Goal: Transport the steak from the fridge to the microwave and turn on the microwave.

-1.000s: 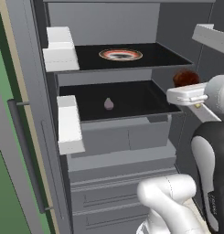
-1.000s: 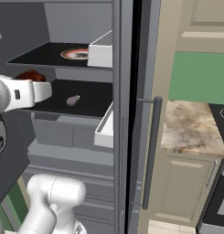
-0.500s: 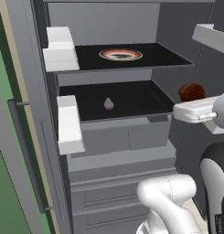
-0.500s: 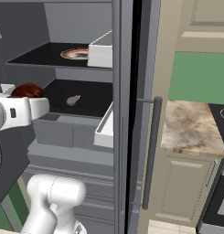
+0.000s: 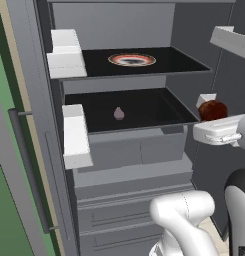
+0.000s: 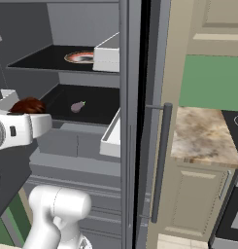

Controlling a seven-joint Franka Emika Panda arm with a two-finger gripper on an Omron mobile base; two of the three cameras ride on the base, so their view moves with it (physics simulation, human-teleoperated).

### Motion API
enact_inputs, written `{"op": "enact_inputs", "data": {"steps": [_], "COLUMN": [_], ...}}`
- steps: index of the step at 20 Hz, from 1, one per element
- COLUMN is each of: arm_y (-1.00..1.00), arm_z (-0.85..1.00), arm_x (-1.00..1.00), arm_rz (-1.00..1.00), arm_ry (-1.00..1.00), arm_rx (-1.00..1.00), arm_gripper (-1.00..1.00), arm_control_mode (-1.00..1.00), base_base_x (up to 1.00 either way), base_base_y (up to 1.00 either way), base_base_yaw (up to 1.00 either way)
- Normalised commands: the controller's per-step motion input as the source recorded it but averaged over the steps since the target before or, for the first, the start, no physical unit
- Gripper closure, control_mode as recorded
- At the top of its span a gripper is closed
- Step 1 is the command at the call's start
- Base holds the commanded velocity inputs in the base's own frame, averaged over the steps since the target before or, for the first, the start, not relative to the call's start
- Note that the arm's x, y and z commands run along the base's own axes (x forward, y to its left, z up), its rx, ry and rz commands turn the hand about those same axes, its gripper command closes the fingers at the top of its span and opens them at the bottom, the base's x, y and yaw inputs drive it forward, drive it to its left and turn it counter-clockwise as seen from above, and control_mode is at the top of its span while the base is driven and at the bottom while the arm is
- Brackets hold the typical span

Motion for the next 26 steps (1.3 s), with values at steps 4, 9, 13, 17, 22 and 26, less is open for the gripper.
{"op": "enact_inputs", "data": {"steps": [4,9,13,17,22,26], "arm_y": [0.00,0.00,0.00,0.00,0.00,0.00], "arm_z": [-0.02,-0.04,-0.12,-0.16,-0.13,-0.01], "arm_x": [0.00,-0.03,-0.01,0.00,0.00,0.00], "arm_rz": [0.00,0.00,0.00,0.00,0.00,0.00], "arm_ry": [0.08,0.08,0.06,0.05,0.01,0.00], "arm_rx": [0.00,0.00,0.00,0.00,0.00,0.00], "arm_gripper": [1.00,1.00,1.00,1.00,1.00,1.00], "arm_control_mode": [-1.00,-1.00,-1.00,-1.00,-1.00,1.00], "base_base_x": [0.00,0.00,0.00,0.00,0.00,0.00], "base_base_y": [0.00,0.00,0.00,0.00,0.00,0.00], "base_base_yaw": [0.00,0.00,0.00,0.00,0.00,0.00]}}
